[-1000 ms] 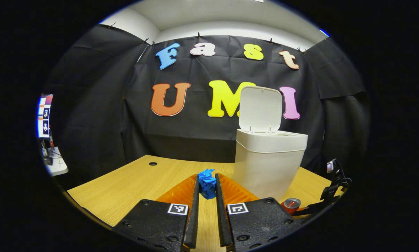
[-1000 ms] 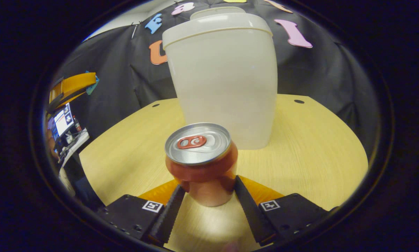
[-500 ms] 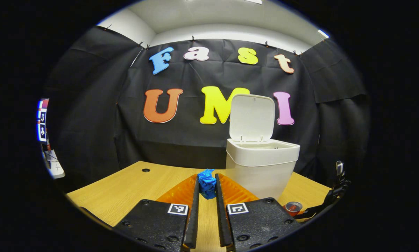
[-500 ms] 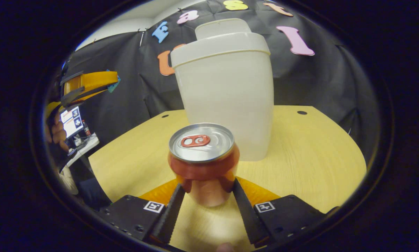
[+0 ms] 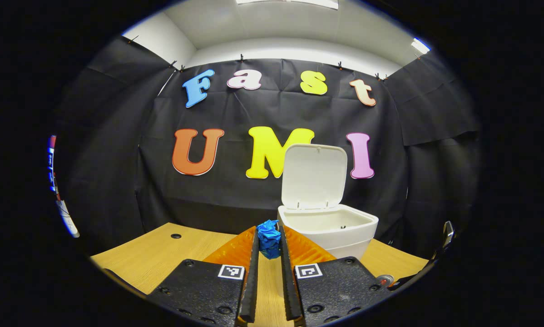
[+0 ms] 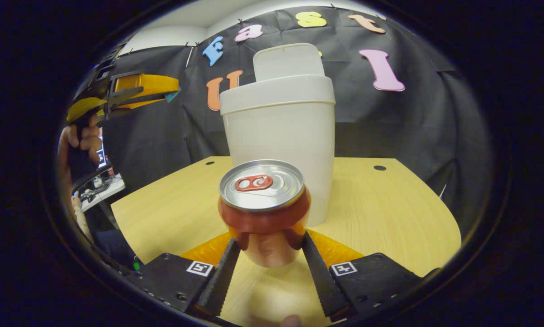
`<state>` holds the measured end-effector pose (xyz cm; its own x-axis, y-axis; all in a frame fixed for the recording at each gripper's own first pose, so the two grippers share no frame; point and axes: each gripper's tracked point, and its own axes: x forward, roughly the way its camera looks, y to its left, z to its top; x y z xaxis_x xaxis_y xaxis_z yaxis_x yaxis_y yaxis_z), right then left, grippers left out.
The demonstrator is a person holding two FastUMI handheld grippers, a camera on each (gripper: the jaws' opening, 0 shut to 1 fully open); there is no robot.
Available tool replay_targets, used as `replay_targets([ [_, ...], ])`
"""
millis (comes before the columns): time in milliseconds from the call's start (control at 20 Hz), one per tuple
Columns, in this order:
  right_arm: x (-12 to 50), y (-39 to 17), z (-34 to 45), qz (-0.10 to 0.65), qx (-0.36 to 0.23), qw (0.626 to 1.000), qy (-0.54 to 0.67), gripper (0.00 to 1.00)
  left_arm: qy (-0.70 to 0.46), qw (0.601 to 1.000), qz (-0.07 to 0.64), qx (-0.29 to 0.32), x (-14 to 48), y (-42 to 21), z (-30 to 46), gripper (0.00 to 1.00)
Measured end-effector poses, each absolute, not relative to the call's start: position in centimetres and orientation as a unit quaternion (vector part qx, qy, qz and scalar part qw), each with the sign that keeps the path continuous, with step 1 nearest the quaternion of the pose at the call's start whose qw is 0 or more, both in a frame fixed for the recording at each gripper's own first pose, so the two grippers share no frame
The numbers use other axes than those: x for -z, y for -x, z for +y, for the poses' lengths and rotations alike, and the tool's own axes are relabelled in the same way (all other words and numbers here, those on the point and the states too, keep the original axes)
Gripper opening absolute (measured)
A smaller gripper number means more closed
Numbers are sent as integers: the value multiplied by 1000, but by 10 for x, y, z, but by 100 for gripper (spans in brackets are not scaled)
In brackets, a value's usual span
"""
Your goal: Press the lid of the desktop garbage bin to open it, pick up the crumpled paper on the desktop and throw it into the bin, then pick up the pop can on the desktop and drop it into the bin, and finally close the garbage bin lid.
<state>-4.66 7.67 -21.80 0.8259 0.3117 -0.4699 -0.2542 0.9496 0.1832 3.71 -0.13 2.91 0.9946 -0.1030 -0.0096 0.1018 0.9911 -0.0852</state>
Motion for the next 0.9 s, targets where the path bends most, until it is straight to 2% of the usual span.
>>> replay_targets([
  [250,204,41,63,236,-140,960,-51,79,61,995,-9,79,-63,-55,-23,26],
  [300,205,40,61,236,-138,960,-53,79,57,995,-14,81,-70,-60,-24,30],
  [350,204,40,60,237,-138,960,-57,80,53,995,-18,83,-75,-64,-27,26],
  [500,198,38,57,232,-136,961,-61,79,45,995,-15,84,-81,-82,-32,24],
  [550,197,39,57,231,-137,961,-61,79,44,996,-13,83,-82,-88,-33,28],
  [900,194,39,48,225,-130,964,-58,79,27,994,8,109,-71,-123,-62,31],
])
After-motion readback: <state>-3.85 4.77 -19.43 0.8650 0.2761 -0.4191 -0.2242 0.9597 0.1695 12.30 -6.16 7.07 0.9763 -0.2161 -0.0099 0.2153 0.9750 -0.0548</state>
